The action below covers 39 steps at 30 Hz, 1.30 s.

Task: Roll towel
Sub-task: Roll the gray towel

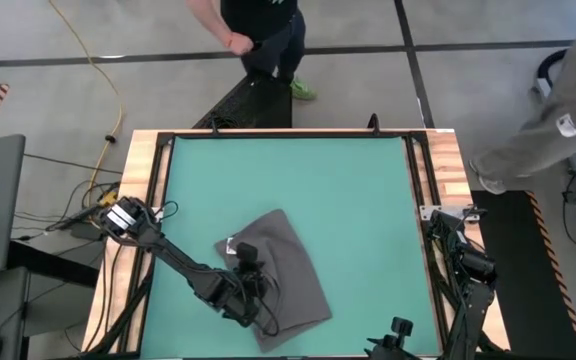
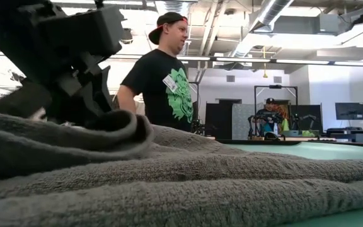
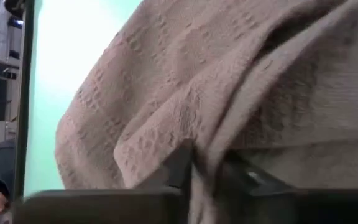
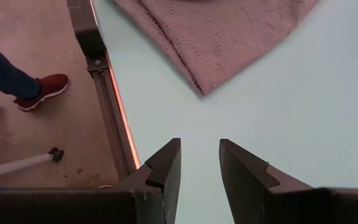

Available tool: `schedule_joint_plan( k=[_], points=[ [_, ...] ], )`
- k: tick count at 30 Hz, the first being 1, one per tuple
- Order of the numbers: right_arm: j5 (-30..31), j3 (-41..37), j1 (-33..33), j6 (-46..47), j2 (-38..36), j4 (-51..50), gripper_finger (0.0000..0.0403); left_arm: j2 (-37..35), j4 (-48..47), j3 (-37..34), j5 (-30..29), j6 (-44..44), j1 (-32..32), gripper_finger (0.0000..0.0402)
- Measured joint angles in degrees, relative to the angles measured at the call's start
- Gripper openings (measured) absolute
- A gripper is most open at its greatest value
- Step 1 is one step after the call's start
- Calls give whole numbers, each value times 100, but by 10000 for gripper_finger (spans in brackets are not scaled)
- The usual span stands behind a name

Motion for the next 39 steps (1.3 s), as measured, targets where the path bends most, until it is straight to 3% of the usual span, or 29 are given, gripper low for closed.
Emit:
schedule_joint_plan(
  k=[2, 12, 18, 25, 33, 39],
  points=[
    [2, 0, 2, 0, 0, 1, 134, -90, -162, 62, 22, -62, -5, 11],
    [0, 0, 0, -2, 0, -2, 134, -244, -2502, 960, 246, -873, -213, 1],
    [-2, 0, 2, -10, 0, -3, 134, -235, -2760, 786, 722, -1567, -379, 1],
    [-4, 0, 0, -19, 0, 17, 134, -232, -3018, 509, 628, -2044, -500, 2],
    [-6, 0, 0, -17, 0, 46, 134, -230, -3103, 522, 2174, -1149, -456, 76],
    [-7, 0, 0, -42, 0, 92, 134, -233, -3843, 651, 2572, -1219, -457, 158]
  ],
)
